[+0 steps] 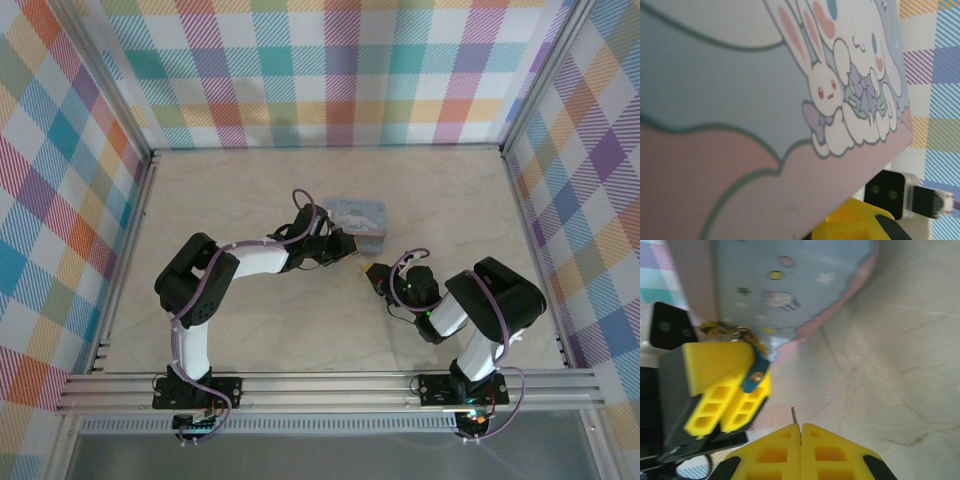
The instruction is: Unlock a padlock with a key
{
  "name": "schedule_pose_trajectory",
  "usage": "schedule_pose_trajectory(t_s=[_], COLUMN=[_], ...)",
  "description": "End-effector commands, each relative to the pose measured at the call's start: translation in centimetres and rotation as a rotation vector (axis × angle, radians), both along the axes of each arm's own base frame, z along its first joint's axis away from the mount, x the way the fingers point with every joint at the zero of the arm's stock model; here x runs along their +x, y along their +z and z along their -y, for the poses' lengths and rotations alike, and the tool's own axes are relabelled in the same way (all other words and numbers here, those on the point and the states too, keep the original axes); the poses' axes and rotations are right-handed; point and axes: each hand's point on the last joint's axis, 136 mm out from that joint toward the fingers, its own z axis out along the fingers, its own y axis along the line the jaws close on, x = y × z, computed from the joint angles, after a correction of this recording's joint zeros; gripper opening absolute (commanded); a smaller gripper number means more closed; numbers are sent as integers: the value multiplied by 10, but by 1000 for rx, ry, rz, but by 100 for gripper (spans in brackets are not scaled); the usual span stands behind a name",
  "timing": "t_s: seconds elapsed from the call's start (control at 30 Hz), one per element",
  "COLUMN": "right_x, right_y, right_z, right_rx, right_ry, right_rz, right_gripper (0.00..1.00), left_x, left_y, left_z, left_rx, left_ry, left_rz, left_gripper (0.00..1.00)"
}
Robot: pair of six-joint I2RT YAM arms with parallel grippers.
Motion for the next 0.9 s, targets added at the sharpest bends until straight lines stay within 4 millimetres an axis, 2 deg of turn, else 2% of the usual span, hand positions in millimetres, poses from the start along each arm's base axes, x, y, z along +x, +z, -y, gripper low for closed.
schedule_pose_trajectory(t_s=[0.0,0.53,0.87], right_x=[9,21,20], right_y=[34,44,31], right_z=[-6,-18,-16], right_rx=[68,82,66], right_ry=[-2,19,7], right_rz=[113,146,111], right_gripper=[0,0,0], left_x=[9,11,12], left_y=[37,41,42], left_z=[0,0,-1], left_rx=[-88,-141,-151], left_ry=[16,33,40], left_rz=[80,83,79], left_gripper=[12,12,12])
